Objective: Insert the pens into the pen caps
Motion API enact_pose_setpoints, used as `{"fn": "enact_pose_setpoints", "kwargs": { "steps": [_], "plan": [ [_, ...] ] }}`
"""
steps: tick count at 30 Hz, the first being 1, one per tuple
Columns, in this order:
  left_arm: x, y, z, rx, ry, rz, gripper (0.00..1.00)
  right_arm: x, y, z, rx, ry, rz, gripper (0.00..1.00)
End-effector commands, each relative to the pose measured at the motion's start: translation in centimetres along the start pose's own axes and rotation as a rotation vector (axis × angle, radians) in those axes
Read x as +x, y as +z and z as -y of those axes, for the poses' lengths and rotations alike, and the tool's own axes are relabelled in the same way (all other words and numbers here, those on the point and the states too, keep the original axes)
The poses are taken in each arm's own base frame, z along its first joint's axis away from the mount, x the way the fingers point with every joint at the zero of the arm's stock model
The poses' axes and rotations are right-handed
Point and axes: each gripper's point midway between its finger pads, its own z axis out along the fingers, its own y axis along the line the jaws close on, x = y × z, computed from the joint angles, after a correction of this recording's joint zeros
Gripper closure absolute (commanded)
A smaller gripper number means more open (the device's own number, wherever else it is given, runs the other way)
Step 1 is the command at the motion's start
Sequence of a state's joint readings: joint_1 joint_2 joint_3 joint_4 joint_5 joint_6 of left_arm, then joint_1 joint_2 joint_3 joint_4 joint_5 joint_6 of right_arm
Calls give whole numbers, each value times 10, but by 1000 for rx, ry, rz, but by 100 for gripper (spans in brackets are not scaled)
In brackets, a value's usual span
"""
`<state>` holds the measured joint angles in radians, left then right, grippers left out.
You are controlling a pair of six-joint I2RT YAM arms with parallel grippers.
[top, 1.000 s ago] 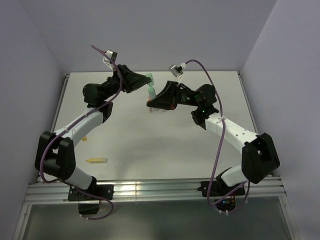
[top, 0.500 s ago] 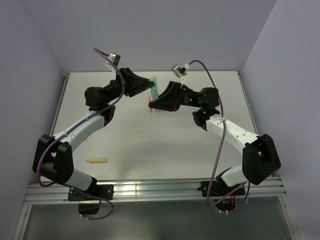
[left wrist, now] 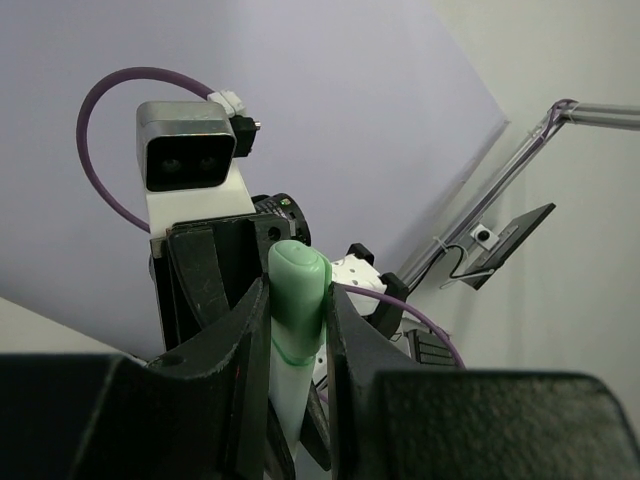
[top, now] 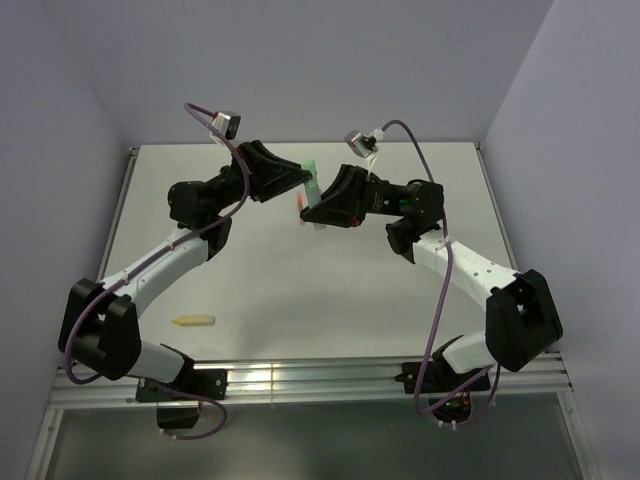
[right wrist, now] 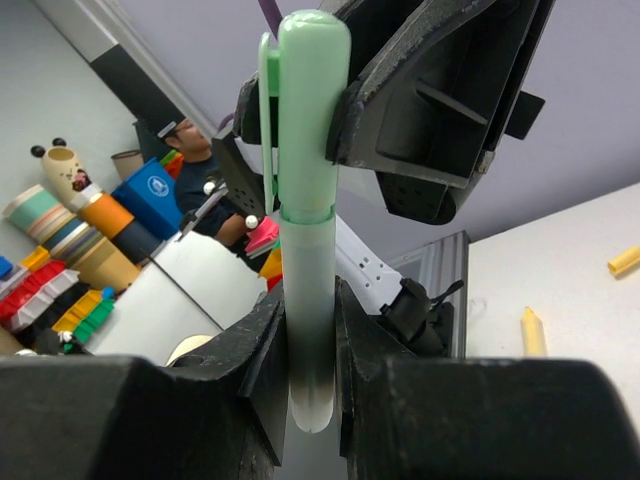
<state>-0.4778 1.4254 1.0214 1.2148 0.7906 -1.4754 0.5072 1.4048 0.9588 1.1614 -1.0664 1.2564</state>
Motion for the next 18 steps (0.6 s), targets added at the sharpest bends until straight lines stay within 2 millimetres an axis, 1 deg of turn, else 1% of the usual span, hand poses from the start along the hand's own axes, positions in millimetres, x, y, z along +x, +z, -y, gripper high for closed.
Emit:
{"fn": "enact_pose_setpoints", "kwargs": {
  "steps": [1, 6, 8, 11, 14, 18],
  "plan": [
    [39, 2, 37, 111, 68, -148, 100, -33, 3, -27, -60, -103, 131, 100],
    [50, 8, 44, 125, 100, -173, 100, -33, 7, -40, -111, -113, 133, 100],
    [53, 10, 48, 134, 104, -182, 100, -34, 7, -42, -116, -119, 134, 100],
    [59, 10, 51, 141, 109, -196, 99, -34, 7, -49, -143, -124, 136, 100],
    [63, 10, 55, 148, 117, -206, 100, -38, 7, -60, -189, -149, 143, 100],
    [66, 11, 57, 135, 130, -211, 100, -44, 10, -61, -191, -160, 145, 100]
  ]
}}
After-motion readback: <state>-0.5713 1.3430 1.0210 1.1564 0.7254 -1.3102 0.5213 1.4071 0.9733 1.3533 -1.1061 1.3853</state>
